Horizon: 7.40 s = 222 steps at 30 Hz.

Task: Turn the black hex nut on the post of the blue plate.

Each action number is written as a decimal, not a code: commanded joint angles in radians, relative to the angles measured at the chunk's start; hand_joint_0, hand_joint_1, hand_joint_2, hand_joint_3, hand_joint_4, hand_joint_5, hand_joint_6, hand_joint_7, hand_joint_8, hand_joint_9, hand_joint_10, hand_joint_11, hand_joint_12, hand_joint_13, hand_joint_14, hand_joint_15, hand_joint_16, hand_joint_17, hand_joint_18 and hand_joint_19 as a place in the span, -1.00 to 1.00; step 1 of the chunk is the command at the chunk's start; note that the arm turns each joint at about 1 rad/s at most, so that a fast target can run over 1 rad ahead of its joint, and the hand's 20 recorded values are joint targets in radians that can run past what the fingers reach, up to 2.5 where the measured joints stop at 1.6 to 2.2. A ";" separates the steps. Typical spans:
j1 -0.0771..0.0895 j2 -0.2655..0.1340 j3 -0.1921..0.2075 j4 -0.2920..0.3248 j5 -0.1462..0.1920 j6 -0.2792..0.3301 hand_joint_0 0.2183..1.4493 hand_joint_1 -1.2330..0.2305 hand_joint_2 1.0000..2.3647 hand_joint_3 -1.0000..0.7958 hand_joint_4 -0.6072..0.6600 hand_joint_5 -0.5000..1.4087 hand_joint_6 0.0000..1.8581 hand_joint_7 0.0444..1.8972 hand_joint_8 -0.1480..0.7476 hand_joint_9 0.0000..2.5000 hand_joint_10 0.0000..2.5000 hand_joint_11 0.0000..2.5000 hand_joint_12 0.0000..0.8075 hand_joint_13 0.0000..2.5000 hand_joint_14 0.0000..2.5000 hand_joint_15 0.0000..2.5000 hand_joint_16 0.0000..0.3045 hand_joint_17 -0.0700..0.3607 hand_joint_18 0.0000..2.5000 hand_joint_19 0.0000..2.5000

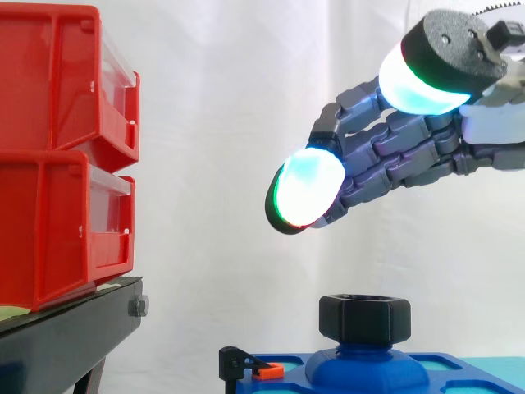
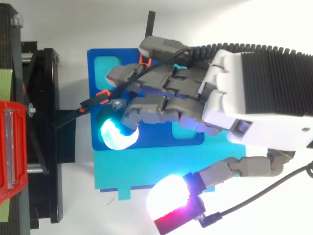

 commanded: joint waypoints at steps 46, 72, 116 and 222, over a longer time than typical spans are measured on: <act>-0.019 -0.030 0.018 -0.018 -0.025 -0.147 -0.55 -0.59 -1.00 -0.44 0.24 -0.72 -0.46 -0.17 -0.06 -0.80 -1.00 -1.00 -0.08 -0.80 -1.00 -1.00 -0.69 -0.19 -0.86 -1.00; -0.023 -0.070 0.025 -0.001 -0.045 -0.127 -0.62 -0.43 -1.00 -0.44 0.29 -0.72 -0.46 -0.17 -0.01 -0.79 -1.00 -1.00 -0.04 -0.80 -1.00 -1.00 -0.67 -0.15 -0.86 -1.00; -0.113 -0.070 0.025 -0.012 -0.183 -0.175 -0.65 -0.17 -1.00 -0.44 0.33 -0.70 -0.46 -0.16 0.04 -0.78 -1.00 -1.00 0.01 -0.80 -1.00 -1.00 -0.65 -0.12 -0.86 -1.00; -0.217 -0.129 0.111 -0.078 -0.414 -0.152 -0.67 -0.07 -1.00 -0.44 0.36 -0.70 -0.46 -0.11 0.05 -0.80 -1.00 -1.00 0.03 -0.82 -1.00 -1.00 -0.63 -0.09 -0.88 -1.00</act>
